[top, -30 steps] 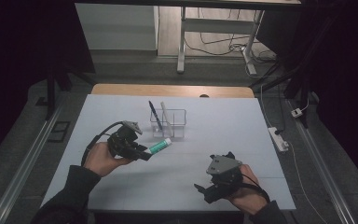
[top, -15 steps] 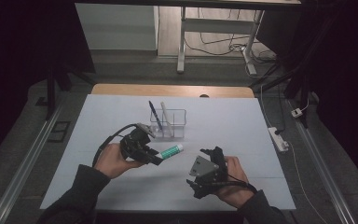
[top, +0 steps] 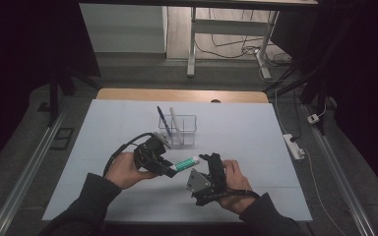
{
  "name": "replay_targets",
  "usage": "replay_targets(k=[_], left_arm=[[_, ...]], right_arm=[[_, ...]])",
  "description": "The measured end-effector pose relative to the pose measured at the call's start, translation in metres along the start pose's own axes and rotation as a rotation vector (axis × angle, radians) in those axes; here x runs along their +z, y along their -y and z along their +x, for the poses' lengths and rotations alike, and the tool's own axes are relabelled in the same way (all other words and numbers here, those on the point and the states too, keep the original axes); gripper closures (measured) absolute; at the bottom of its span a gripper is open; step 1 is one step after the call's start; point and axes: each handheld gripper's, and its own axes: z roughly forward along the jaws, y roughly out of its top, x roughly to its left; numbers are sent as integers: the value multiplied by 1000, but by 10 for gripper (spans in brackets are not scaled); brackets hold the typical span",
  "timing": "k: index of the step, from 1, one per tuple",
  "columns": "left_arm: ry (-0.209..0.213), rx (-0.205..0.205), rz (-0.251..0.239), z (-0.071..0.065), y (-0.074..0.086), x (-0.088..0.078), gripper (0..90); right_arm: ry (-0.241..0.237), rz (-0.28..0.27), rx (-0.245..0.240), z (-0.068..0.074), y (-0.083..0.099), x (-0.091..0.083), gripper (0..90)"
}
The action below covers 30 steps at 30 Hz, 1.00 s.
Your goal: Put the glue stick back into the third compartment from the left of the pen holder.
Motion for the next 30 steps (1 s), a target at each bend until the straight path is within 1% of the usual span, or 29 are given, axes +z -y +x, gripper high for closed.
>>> replay_targets(k=[1, 5, 6, 7, 8, 9, 11, 13, 14, 17, 19, 21, 22, 23, 25, 26, 27, 29, 30], left_arm=[[2, 0, 2, 0, -1, 1, 649], [11, 3, 14, -1, -3, 5, 649], [13, 3, 17, -1, -3, 6, 649], [14, 2, 16, -2, -4, 6, 649], [17, 3, 20, -2, -4, 8, 649], [18, 4, 22, -2, -5, 9, 649], [22, 5, 25, -3, -6, 10, 649], [26, 6, 28, -3, -7, 11, 649], [28, 9, 28, -3, -7, 11, 649], [30, 7, 31, -4, -8, 12, 649], [35, 9, 31, -4, -9, 13, 649], [33, 11, 33, -5, -9, 14, 649], [35, 14, 33, -5, -9, 14, 649], [33, 12, 29, -5, -9, 14, 649], [33, 10, 24, -4, -9, 12, 649], [34, 10, 22, -4, -9, 12, 648], [36, 10, 20, -4, -9, 12, 648], [38, 11, 17, -4, -9, 12, 648], [41, 19, 14, -4, -9, 11, 648]], right_arm=[[9, -4, -21, 0, -1, 1, 43], [38, 1, -81, 4, -5, 5, 85], [47, -2, -105, 5, -6, 6, 108], [60, 3, -113, 7, -6, 6, 133], [64, -11, -132, 7, -7, 7, 162], [60, -8, -155, 8, -8, 7, 192], [75, -15, -167, 10, -9, 8, 248], [86, -30, -204, 12, -10, 9, 310], [92, -20, -222, 13, -11, 8, 335], [103, -18, -263, 15, -12, 10, 404], [98, -22, -277, 16, -12, 12, 441], [103, -21, -291, 18, -13, 13, 489], [103, -29, -296, 18, -13, 13, 512], [108, -21, -303, 19, -14, 12, 529], [112, -27, -330, 20, -13, 12, 588], [121, -46, -334, 21, -13, 13, 595], [122, -30, -346, 21, -13, 11, 603], [117, -29, -360, 21, -13, 11, 617], [113, -24, -361, 22, -13, 11, 628]])
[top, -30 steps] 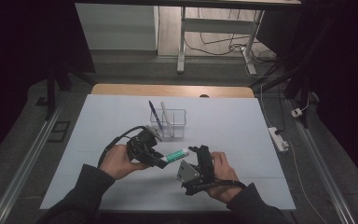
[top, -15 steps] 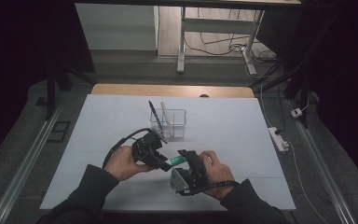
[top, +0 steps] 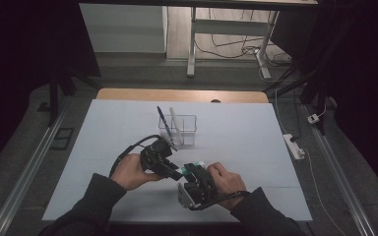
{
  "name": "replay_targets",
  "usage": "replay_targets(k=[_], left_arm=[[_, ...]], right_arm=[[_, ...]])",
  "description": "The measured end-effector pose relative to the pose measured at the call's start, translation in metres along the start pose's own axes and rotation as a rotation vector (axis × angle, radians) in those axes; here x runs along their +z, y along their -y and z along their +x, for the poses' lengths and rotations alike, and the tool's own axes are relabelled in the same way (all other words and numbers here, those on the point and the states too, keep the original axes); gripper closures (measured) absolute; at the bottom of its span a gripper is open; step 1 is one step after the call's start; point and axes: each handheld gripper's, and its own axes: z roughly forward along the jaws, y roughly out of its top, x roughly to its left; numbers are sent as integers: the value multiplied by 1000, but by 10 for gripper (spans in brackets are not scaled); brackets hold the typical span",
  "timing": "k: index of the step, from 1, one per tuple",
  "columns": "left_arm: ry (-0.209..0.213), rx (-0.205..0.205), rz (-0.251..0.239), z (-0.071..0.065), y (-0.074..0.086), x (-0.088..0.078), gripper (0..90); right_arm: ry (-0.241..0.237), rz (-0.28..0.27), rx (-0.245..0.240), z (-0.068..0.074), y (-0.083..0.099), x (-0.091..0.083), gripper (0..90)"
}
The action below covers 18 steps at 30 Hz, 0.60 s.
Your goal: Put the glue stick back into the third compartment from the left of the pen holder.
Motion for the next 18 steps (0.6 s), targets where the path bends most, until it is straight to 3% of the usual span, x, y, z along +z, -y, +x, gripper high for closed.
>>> replay_targets(k=[9, 12, 18], left_arm=[[1, 50, -75, 0, 3, -4, 633], [-37, 73, -91, -1, 4, -5, 568], [-94, 94, -154, 2, 11, -12, 408]], right_arm=[[-7, 8, 7, -3, 0, -4, 661], [0, -6, 25, -3, 1, -4, 661], [-28, 18, 34, -4, 5, -4, 661]])
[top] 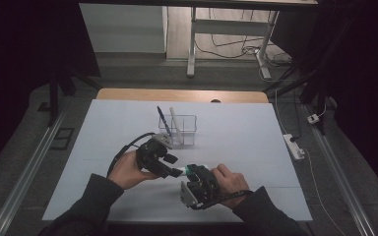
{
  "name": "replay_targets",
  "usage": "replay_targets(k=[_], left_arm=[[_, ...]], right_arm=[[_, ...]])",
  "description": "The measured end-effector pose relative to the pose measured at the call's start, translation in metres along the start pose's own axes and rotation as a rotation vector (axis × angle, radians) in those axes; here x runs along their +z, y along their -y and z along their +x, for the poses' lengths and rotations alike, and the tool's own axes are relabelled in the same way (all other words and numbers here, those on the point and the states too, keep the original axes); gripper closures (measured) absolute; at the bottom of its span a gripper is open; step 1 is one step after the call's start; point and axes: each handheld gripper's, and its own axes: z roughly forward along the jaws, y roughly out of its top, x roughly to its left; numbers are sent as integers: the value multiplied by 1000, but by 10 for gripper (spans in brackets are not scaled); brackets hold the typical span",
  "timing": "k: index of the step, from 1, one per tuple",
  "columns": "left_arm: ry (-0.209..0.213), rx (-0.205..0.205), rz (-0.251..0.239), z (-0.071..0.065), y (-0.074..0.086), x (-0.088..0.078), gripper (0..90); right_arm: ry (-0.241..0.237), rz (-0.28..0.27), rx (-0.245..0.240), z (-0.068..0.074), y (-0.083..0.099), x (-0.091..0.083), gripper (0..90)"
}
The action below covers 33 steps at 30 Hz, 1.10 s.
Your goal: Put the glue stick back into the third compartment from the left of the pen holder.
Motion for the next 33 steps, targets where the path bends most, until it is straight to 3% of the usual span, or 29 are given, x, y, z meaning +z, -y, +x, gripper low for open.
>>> replay_targets(k=[2, 5, 10, 17, 23, 33], left_arm=[[-46, 2, -22, 1, 4, -4, 365], [-77, -17, -64, 6, 10, -9, 287], [-104, -47, -121, 11, 17, -16, 193], [-123, -78, -146, 12, 26, -21, 112], [-123, -104, -155, 11, 35, -24, 49], [-117, -142, -215, 1, 54, -34, 0]], right_arm=[[-9, 12, 5, -1, 3, -1, 661], [-12, -4, 42, -4, 7, -2, 661], [-33, 4, 61, -8, 10, -4, 661], [-70, -17, 145, -13, 15, -4, 661], [-114, -37, 258, -23, 22, -4, 661], [-206, -114, 532, -44, 38, -3, 661]])
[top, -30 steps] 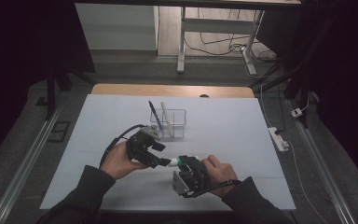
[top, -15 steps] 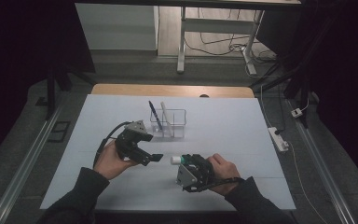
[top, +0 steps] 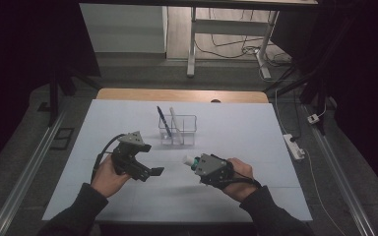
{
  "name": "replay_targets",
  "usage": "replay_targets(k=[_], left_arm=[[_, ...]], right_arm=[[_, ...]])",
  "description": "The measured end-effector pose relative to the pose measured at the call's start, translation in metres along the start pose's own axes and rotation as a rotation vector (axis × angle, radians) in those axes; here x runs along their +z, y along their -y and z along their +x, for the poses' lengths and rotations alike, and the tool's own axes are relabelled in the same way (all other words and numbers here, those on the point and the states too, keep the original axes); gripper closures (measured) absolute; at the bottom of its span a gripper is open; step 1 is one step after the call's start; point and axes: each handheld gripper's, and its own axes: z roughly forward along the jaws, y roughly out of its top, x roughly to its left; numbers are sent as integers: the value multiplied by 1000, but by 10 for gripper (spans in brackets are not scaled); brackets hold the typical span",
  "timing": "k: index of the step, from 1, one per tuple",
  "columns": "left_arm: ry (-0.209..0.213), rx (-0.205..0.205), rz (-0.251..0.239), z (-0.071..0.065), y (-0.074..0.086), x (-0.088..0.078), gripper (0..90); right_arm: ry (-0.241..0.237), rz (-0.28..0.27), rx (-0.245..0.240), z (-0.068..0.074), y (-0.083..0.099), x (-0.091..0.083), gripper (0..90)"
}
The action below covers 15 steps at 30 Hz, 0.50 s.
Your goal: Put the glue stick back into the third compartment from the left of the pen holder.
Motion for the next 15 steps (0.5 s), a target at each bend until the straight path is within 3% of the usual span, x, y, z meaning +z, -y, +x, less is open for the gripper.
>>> replay_targets(k=[9, 15], left_arm=[[-10, -19, -37, -9, 20, -17, 0], [10, -31, -45, -17, 36, -28, 0]], right_arm=[[-41, -42, 161, -16, 5, -1, 661], [-75, -83, 257, -25, 5, -3, 660]])
